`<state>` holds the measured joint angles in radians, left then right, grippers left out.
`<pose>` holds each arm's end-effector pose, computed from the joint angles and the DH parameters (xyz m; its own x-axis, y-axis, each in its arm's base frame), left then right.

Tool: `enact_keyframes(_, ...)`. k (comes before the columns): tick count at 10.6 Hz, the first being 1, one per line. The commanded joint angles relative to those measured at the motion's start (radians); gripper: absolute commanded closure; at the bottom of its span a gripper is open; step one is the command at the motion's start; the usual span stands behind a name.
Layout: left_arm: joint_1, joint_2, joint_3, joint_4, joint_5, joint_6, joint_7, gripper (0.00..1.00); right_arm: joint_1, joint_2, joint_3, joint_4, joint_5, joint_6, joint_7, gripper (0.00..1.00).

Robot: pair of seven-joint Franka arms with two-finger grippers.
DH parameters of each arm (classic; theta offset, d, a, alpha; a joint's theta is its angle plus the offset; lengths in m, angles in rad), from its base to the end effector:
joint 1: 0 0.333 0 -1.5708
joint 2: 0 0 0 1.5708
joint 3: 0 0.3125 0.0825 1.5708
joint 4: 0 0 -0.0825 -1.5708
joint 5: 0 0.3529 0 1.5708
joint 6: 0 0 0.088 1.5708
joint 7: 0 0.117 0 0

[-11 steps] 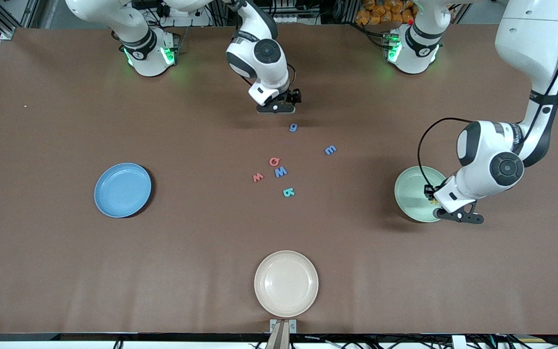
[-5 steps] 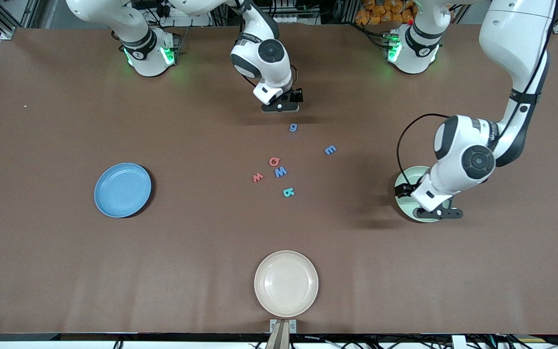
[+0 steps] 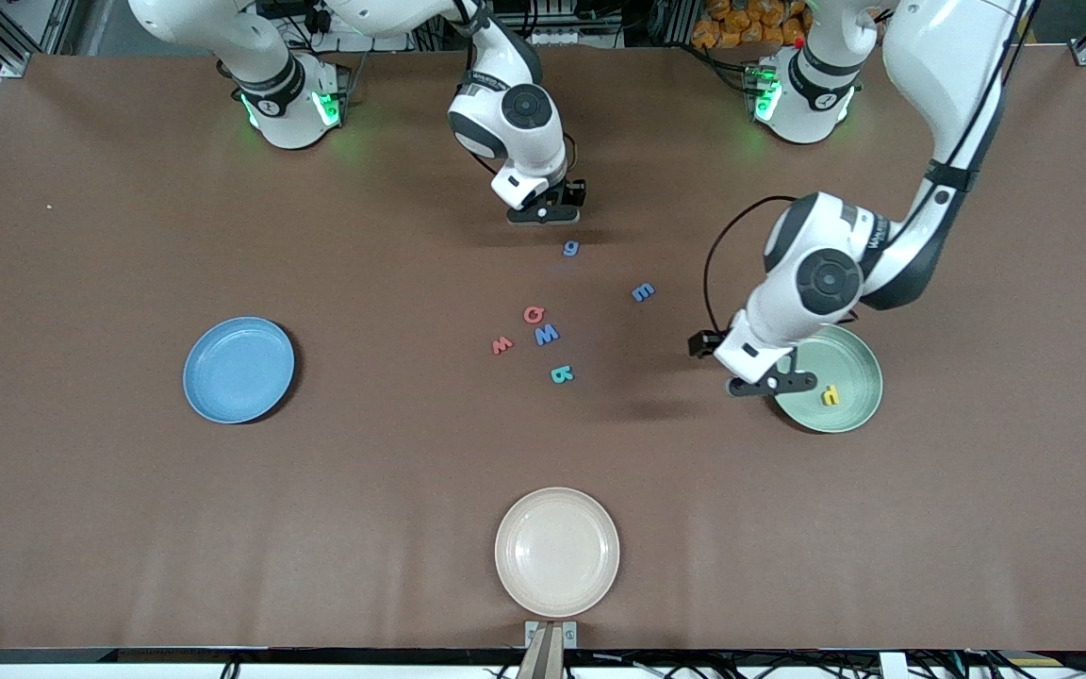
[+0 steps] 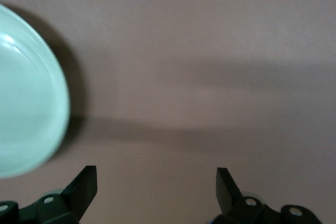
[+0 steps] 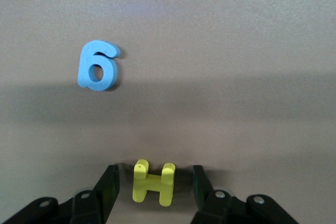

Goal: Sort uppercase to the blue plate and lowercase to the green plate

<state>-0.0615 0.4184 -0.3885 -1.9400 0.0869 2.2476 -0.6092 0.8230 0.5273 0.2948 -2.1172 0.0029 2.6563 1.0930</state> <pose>0.5334 -0.2427 0.2837 0.9858 0.1234 -0.1137 0.1277 -0.9913 0.0318 0.2459 0.5054 0.1869 0.9930 -0.0125 -0.1173 -0.0237 -0.9952 -0.0946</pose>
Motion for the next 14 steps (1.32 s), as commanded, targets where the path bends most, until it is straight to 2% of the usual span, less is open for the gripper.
enact_keyframes(1, -0.015, -0.03, -0.032, -0.045, -0.006, -0.02, -0.181, 0.0, 0.016, 0.02, -0.011, 0.014, -0.018, 0.014, 0.03, 0.49)
enact_keyframes(2, -0.015, -0.032, -0.056, -0.062, -0.004, -0.019, -0.272, 0.0, 0.016, 0.022, -0.011, 0.014, -0.018, 0.014, 0.03, 0.5)
enact_keyframes(4, -0.026, -0.029, -0.087, -0.097, -0.004, -0.002, -0.393, 0.0, 0.016, 0.027, -0.011, 0.016, -0.018, 0.016, 0.03, 0.58)
enact_keyframes(7, -0.04, -0.018, -0.107, -0.207, 0.077, 0.148, -0.576, 0.0, 0.016, 0.027, -0.011, 0.016, -0.018, 0.014, 0.03, 0.68)
enact_keyframes(9, -0.053, 0.002, -0.108, -0.212, 0.125, 0.159, -0.674, 0.0, 0.016, 0.027, -0.011, 0.016, -0.018, 0.016, 0.03, 0.72)
enact_keyframes(14, -0.08, 0.042, -0.116, -0.234, 0.125, 0.277, -0.745, 0.02, -0.019, -0.013, -0.025, 0.023, -0.02, -0.007, 0.005, 0.74)
